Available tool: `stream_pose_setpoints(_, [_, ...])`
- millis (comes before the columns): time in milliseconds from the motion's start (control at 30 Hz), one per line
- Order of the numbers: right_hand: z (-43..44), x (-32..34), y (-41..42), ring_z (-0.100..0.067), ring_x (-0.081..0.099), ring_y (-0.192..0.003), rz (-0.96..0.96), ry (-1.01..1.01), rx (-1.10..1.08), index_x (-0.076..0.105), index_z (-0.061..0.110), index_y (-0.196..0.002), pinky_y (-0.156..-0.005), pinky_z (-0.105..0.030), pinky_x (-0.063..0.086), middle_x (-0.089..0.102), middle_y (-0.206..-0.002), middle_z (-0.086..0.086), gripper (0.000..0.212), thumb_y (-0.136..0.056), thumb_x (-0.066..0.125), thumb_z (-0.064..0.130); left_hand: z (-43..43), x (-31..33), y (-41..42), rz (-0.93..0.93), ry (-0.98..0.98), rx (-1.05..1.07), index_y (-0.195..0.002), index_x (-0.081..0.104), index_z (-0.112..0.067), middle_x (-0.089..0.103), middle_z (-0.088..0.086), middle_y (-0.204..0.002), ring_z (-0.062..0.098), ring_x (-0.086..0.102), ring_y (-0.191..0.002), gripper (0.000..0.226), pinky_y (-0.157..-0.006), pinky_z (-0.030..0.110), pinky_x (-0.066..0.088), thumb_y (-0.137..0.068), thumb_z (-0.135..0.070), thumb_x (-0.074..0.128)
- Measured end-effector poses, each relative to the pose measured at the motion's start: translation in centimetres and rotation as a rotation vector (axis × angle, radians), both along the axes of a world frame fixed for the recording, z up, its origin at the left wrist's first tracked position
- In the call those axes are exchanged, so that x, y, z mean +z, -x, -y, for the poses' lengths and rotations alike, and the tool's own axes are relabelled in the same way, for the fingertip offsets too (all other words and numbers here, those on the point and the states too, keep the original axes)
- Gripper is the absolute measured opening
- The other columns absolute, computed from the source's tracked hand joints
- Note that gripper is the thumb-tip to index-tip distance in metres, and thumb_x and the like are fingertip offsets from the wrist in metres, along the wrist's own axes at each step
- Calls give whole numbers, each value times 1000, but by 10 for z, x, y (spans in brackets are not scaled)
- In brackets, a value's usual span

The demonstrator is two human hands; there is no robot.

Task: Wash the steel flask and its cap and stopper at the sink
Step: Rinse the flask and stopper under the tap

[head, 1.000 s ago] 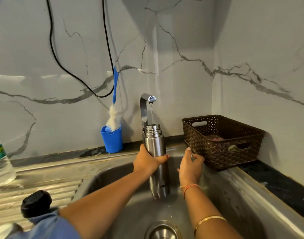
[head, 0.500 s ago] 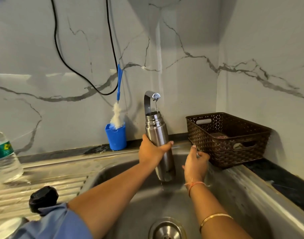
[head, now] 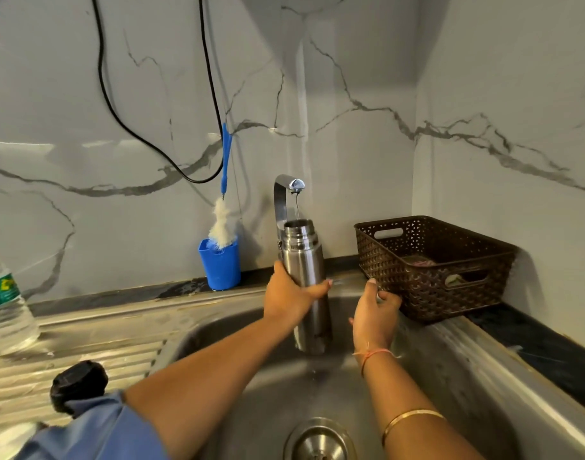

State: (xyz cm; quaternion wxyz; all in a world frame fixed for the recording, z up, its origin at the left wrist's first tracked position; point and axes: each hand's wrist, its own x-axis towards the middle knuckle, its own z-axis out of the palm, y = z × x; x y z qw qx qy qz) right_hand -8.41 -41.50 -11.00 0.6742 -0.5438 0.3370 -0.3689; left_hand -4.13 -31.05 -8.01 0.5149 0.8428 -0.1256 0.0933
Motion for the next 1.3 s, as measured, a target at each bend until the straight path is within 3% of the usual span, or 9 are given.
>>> stream_pose_setpoints(133, [1,-1,1,-27,52,-86,-2,-7,10,46,9,-117,-82,-56,51,53,-100,-8,40,-94,46,42,-8,-6,-3,-133,-87,-9,-133,37,-17,56,4,-126,22,57,-112,88,-95,40,50,-63,-43,84])
stream_pose_setpoints(267, [1,-1,1,-27,53,-85,3,5,9,47,9,-118,-82,-55,51,52,-96,-6,40,-94,46,41,-5,-10,2,-26,-50,-21,-131,37,-19,56,2,-126,19,56,-113,85,-92,33,48,-64,-38,85])
stream_pose_setpoints(500, [-3,2,2,-34,59,-95,-9,8,10,47,10,-116,-81,-55,52,60,-107,-13,40,-93,46,43,-6,-5,0,-108,-222,26,-131,36,-15,54,5,-128,24,54,-116,85,-92,36,48,-67,-46,81])
stream_pose_setpoints(633, [-3,3,3,-27,55,-87,5,7,18,46,10,-116,-82,-55,51,53,-97,-5,40,-94,45,43,-12,-4,-6,-175,-118,10,-130,37,-17,56,4,-124,22,57,-110,86,-93,40,50,-63,-46,83])
stream_pose_setpoints(833, [0,1,3,-27,54,-86,9,8,6,47,7,-119,-82,-54,52,56,-99,-10,42,-95,46,41,-9,14,1,121,158,-22,-127,38,-20,54,-6,-117,11,54,-104,79,-87,27,46,-65,-36,84])
stream_pose_setpoints(967, [0,1,3,-27,54,-85,32,-17,6,48,7,-113,-82,-55,51,55,-94,-7,40,-94,47,41,-9,-2,-1,-212,-327,-117,-133,38,-17,56,4,-120,21,58,-104,91,-91,39,52,-60,-50,82])
stream_pose_setpoints(1133, [-2,-1,4,-23,56,-79,17,-26,181,50,10,-100,-81,-43,51,61,-93,-11,34,-95,43,43,-18,-18,8,-268,-680,-313,-135,39,-23,58,1,-119,17,59,-100,94,-90,36,52,-56,-58,76])
stream_pose_setpoints(1200, [1,0,4,-21,53,-80,12,-31,214,48,12,-94,-76,-34,43,55,-86,-6,29,-97,42,40,-22,-10,11,-240,-877,-364,-139,35,-21,56,3,-125,21,57,-106,97,-94,38,50,-59,-57,76])
stream_pose_setpoints(1300, [5,-5,1,-30,57,-92,21,-149,201,55,10,-84,-84,-40,47,57,-91,-9,34,-96,44,40,-24,1,21,14,-1251,-368,-137,33,-24,55,3,-122,22,56,-104,93,-89,39,50,-61,-54,78])
